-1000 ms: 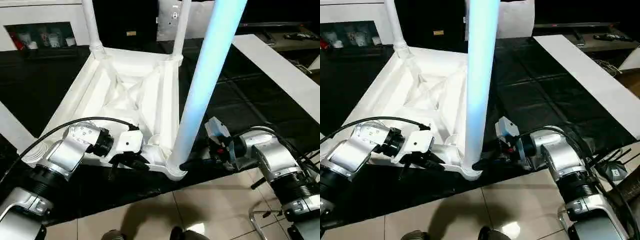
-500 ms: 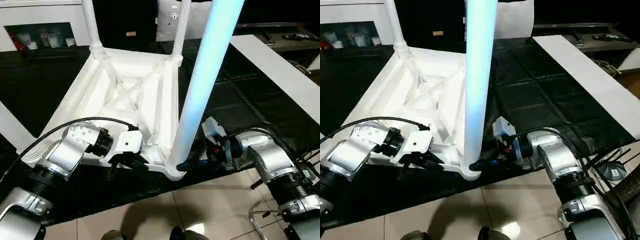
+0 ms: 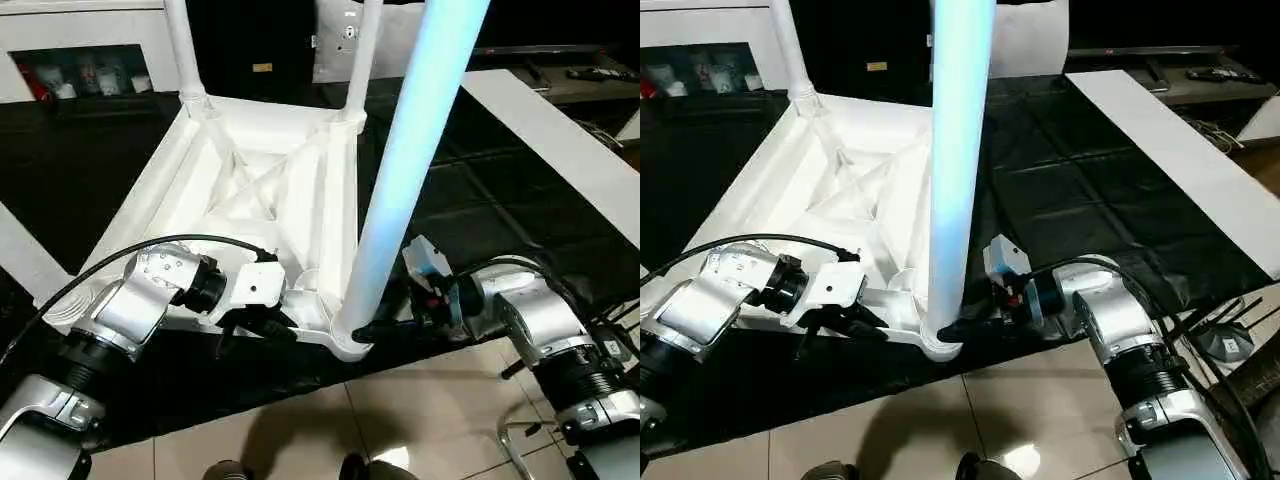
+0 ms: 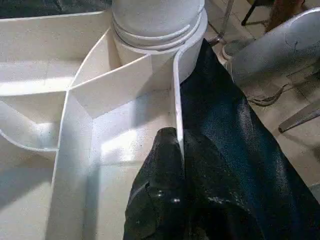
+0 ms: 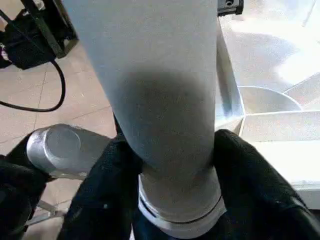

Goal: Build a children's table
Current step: Rotate leg to tighten

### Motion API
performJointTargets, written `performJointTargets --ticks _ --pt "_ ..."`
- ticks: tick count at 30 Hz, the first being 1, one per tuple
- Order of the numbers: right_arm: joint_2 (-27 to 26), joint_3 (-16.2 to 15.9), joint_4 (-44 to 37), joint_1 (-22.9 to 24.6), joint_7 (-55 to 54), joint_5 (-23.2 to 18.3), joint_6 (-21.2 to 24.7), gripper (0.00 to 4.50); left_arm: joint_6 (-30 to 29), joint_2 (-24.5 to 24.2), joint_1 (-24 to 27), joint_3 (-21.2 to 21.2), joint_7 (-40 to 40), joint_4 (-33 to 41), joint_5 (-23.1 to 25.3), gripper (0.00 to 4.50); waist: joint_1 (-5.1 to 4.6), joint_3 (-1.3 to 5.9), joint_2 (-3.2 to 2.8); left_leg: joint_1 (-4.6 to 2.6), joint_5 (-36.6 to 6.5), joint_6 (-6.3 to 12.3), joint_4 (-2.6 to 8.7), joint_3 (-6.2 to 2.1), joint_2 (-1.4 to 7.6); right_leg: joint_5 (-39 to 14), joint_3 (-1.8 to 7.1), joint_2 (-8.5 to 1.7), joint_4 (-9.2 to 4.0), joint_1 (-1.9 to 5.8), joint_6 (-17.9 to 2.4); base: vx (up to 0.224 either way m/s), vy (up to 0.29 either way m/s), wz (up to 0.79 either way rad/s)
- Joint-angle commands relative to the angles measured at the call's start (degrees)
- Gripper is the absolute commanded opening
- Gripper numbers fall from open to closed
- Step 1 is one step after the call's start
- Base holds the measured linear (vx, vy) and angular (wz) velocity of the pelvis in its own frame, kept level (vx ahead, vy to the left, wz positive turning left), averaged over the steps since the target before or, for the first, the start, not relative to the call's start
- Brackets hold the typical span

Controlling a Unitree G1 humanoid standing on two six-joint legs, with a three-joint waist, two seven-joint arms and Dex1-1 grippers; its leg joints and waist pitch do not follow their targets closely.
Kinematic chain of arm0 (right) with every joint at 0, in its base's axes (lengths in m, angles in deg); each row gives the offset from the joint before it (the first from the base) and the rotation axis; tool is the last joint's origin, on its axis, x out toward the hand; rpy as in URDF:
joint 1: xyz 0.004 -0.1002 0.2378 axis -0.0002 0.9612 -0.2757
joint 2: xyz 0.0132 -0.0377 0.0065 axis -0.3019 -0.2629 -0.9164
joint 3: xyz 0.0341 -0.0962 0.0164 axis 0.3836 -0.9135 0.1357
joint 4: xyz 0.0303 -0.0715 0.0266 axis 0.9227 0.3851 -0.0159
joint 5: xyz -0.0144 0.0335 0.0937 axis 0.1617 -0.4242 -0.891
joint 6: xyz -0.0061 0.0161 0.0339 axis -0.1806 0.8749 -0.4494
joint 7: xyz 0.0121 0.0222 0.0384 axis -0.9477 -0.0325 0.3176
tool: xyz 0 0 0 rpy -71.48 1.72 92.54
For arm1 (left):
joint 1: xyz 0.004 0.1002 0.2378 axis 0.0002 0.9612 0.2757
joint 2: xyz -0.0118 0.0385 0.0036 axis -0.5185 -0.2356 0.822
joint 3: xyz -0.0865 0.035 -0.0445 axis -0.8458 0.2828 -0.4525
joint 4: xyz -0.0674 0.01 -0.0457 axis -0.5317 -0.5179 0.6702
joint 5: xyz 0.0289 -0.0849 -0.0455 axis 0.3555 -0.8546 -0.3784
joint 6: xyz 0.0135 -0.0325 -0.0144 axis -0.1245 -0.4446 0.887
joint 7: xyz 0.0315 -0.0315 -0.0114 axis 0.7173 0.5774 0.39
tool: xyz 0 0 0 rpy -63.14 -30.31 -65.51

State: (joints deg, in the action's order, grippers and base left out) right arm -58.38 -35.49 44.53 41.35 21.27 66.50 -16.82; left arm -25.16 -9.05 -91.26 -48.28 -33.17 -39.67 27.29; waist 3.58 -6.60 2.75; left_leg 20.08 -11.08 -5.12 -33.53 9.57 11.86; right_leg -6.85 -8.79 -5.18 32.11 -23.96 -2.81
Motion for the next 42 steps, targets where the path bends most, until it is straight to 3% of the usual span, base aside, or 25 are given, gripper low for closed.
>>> performJointTargets --ticks 1,9,14,20,21,23,24,25,26,27,28,29,30,31,32,33,34,35,36,37,38,39,40,41,42 --pt "0.3 -0.2 -1.3 0.5 0.5 -1.0 0.3 2.06 1.3 0.4 0.3 3.9 -3.6 0.7 1.1 0.0 -0.14 4.5 -0.27 -0.04 -8.8 4.02 3.86 -0.26 2.01 -24.2 4.11 -3.94 -3.36 3.76 -7.9 0.0 0.0 0.0" --pt "-1.1 2.0 -4.8 3.2 -2.5 -3.9 5.1 1.96 -6.0 1.4 1.8 1.5 0.9 3.6 -0.3 0.0 -0.04 4.35 -0.49 -0.08 -9.0 3.62 3.98 -0.29 2.09 -23.8 4.17 -3.96 -3.3 3.84 -8.1 0.0 0.0 0.0" --pt "-5.0 3.7 -8.4 7.0 -11.5 -4.0 7.2 1.96 -15.7 4.1 4.3 -1.8 10.0 8.5 -0.3 0.0 -0.56 3.58 -0.37 -0.34 -12.9 2.44 3.98 -0.44 1.56 -33.2 3.62 -4.05 -4.99 3.44 -4.7 0.0 0.0 0.0" --pt "-11.6 4.7 -7.6 8.2 -27.9 1.7 6.6 1.96 -26.6 10.0 6.5 -4.4 20.2 14.3 0.4 0.0 -3.33 3.03 0.14 -0.09 -17.9 1.31 3.43 -1.15 0.66 -43.5 1.58 -3.9 -7.29 3.4 2.2 0.0 0.0 0.0" --pt "-13.2 5.2 -7.1 7.8 -31.8 2.5 7.4 1.96 -28.5 11.5 6.4 -4.7 22.9 14.6 1.1 0.0 -4.0 2.89 -0.35 -0.52 -18.7 1.29 3.18 -1.31 0.58 -44.4 0.77 -3.96 -8.09 3.21 2.6 0.0 0.0 0.0" --pt "-15.9 6.1 -6.7 7.0 -37.8 3.7 8.6 1.95 -30.8 13.8 5.9 -5.0 26.6 14.7 2.3 0.0 -5.27 2.78 -0.9 -0.15 -21.2 1.13 3.54 -2.16 1.35 -42.2 -0.59 -3.95 -8.37 4.1 2.5 0.0 0.0 0.0" --pt "-17.3 6.7 -6.3 6.5 -40.8 4.3 9.1 1.95 -31.5 14.8 5.6 -5.1 28.2 14.5 2.8 0.0 -6.04 2.67 -1.08 0.77 -25.4 1.08 4.32 -3.12 2.38 -40.8 -1.49 -3.65 -8.09 5.37 3.9 0.0 0.0 0.0" --pt "-18.9 7.2 -5.9 5.9 -44.2 4.7 9.8 1.95 -32.5 15.9 5.2 -5.2 30.0 14.4 3.5 0.0 -5.83 2.53 -1.93 0.37 -28.8 1.08 5.09 -3.61 3.41 -38.7 -1.32 -3.59 -7.27 5.66 3.4 0.0 0.0 0.0" --pt "-20.4 7.8 -5.3 5.2 -47.6 5.2 10.2 1.94 -32.9 16.8 4.7 -5.3 31.5 14.1 4.2 0.0 -5.82 2.14 -2.3 1.26 -36.7 0.37 8.07 -4.8 6.21 -28.2 0.81 -3.22 -0.9 7.0 0.6 0.0 0.0 0.0" --pt "-21.9 8.5 -4.7 4.5 -50.9 5.4 11.0 1.94 -33.2 17.6 4.2 -5.4 33.1 13.6 4.7 0.0 -5.21 1.53 -1.89 0.57 -42.8 -0.44 10.24 -4.43 7.11 -18.6 3.55 -2.77 3.15 5.68 -2.2 0.0 0.0 0.0" --pt "-23.3 9.2 -4.0 3.9 -54.0 5.6 11.7 1.94 -33.5 18.3 3.7 -5.5 34.5 13.2 5.2 0.0 -5.46 0.89 0.06 -2.27 -41.5 -1.01 6.76 -2.79 2.44 -36.3 3.18 -2.59 -3.95 2.15 0.4 0.0 0.0 0.0" --pt "-24.6 9.8 -3.2 3.2 -55.9 5.4 12.4 1.94 -33.9 19.1 3.1 -5.6 35.7 12.9 5.6 0.0 -5.19 1.03 0.61 -5.85 -32.4 -0.81 1.21 -1.04 -1.82 -52.1 1.06 -3.24 -10.15 -1.71 4.2 -0.015 -0.072 0.16" --pt "-26.0 10.5 -2.1 2.3 -57.4 5.0 12.0 1.94 -34.1 19.8 2.4 -5.7 37.0 12.3 6.1 0.0 -6.63 1.38 1.54 -6.45 -18.2 1.55 -5.04 0.57 -4.98 -65.7 -1.73 -4.27 -13.73 -2.44 9.6 0.028 -0.062 -0.14" --pt "-26.9 11.0 -1.3 1.8 -58.2 4.6 11.3 1.94 -34.0 20.1 1.9 -5.7 37.7 11.9 6.6 0.0 -7.08 2.1 0.47 -3.35 -16.7 2.62 -3.35 -0.05 -3.6 -62.7 -3.32 -4.93 -13.4 2.03 11.6 0.028 -0.062 -0.14" --pt "-27.3 11.2 -1.0 1.6 -58.5 4.5 11.0 2.49 -33.9 20.3 1.7 -5.7 38.0 11.7 6.8 0.0 -7.64 3.31 -1.72 2.44 -17.2 3.17 0.45 -3.29 1.56 -43.8 -4.22 -5.4 -8.36 9.3 13.7 0.094 0.043 -0.45" --pt "-28.0 11.6 -0.6 1.3 -59.3 4.5 10.2 2.49 -33.9 20.6 1.3 -5.6 38.6 11.5 7.1 0.0 -5.01 3.53 -4.15 2.23 -21.8 3.51 3.41 -5.74 5.73 -27.8 -0.25 -5.53 0.39 10.59 7.3 0.07 0.068 -0.25" --pt "-28.6 11.8 -0.5 1.1 -60.9 5.5 9.3 2.63 -33.8 20.9 0.8 -5.6 39.6 11.1 7.6 0.0 -5.88 1.4 -2.17 -0.12 -37.6 2.13 7.45 -5.67 5.4 -10.8 3.3 -3.53 2.8 5.09 -1.8 0.07 0.068 -0.25" --pt "-28.5 11.8 -0.5 1.3 -61.4 6.0 8.8 2.7 -33.7 20.8 0.6 -5.5 39.7 10.9 7.8 0.0 -5.48 1.12 -0.9 -1.07 -39.5 0.3 6.27 -4.64 3.21 -25.6 2.94 -3.47 -1.46 4.24 -0.1 0.0 0.0 0.0" --pt "-28.5 11.8 -0.5 1.3 -61.5 6.1 8.7 2.81 -33.7 20.8 0.6 -5.5 39.7 10.9 7.8 0.0 -5.08 0.16 0.74 -9.57 -23.9 0.04 -5.62 0.0 -5.07 -61.9 -1.75 -3.39 -14.4 -5.58 8.4 0.0 0.0 0.0" --pt "-28.3 11.9 -0.7 1.5 -61.8 6.4 8.4 2.9 -33.5 20.6 0.5 -5.3 39.8 10.7 8.0 0.0 -6.44 0.65 1.43 -8.14 -20.0 1.29 -6.22 0.41 -5.74 -66.6 -2.82 -3.52 -13.93 -4.2 10.3 0.0 0.0 0.0" --pt "-28.2 11.9 -0.8 1.6 -61.9 6.5 8.3 2.95 -33.4 20.5 0.4 -5.3 39.8 10.6 8.1 0.0 -7.82 2.51 0.05 -0.73 -17.7 3.39 -2.78 -1.41 -1.9 -56.8 -7.2 -3.31 -13.46 5.61 16.9 0.118 0.036 -0.24" --pt "-27.1 12.2 -1.5 2.4 -61.5 6.6 7.4 3.03 -32.9 19.8 0.6 -4.9 39.3 10.5 8.2 0.0 -3.85 1.73 -4.49 4.62 -30.4 3.06 5.09 -5.64 6.08 -23.3 -0.71 -3.94 6.91 11.03 5.5 0.206 0.132 -0.38" --pt "-26.3 12.4 -1.8 2.8 -61.2 6.6 6.8 3.13 -32.6 19.2 0.7 -4.8 39.0 10.5 8.2 0.0 -4.67 1.89 -4.83 -1.69 -34.9 1.94 6.43 -4.53 3.75 -7.8 1.13 -1.29 3.22 3.41 -0.1 0.206 0.132 -0.38" --pt "-25.9 12.6 -1.9 2.9 -61.0 6.7 6.4 3.23 -32.5 19.0 0.8 -4.8 38.8 10.4 8.1 0.0 -6.84 3.38 -1.88 -3.28 -30.6 3.22 4.02 -4.6 1.78 -8.5 2.67 -3.23 0.94 3.51 -2.0 0.169 0.074 -0.16" --pt "-24.3 13.1 -2.8 3.7 -58.8 5.9 5.1 3.23 -31.7 18.0 1.1 -4.8 37.9 10.2 7.9 0.0 -3.6 1.58 -0.57 -1.39 -23.4 -0.43 2.35 -3.03 -1.34 -41.1 2.95 -5.36 -5.48 3.24 2.2 0.064 0.003 0.09"
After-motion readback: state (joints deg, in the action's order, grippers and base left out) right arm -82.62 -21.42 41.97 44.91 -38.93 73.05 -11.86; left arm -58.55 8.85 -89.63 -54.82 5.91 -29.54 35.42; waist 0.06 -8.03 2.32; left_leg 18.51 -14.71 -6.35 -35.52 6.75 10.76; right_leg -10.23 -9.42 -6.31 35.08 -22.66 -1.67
